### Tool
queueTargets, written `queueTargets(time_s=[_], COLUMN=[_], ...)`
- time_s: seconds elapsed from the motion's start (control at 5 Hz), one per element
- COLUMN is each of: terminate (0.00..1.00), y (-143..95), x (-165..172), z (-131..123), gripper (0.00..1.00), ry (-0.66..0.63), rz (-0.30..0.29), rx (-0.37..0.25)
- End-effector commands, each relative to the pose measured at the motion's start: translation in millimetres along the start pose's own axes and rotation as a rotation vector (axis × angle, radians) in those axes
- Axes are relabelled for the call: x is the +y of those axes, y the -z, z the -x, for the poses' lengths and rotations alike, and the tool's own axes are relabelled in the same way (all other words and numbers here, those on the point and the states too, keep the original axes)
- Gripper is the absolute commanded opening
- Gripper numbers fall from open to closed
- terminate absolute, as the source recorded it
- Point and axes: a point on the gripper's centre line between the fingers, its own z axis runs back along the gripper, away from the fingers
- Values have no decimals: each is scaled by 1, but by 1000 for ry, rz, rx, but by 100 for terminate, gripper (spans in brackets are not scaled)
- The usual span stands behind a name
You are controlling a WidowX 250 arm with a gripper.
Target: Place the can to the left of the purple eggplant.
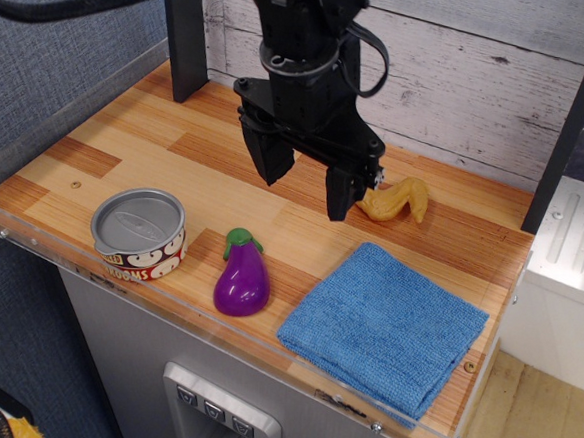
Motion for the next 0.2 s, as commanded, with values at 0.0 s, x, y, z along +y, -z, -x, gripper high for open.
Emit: queueTargets(time_s=[0.0], terminate=[100], y=[-16], x=[-4], z=[-2], gripper=[100], ry=[6], rz=[-4], rx=[-44])
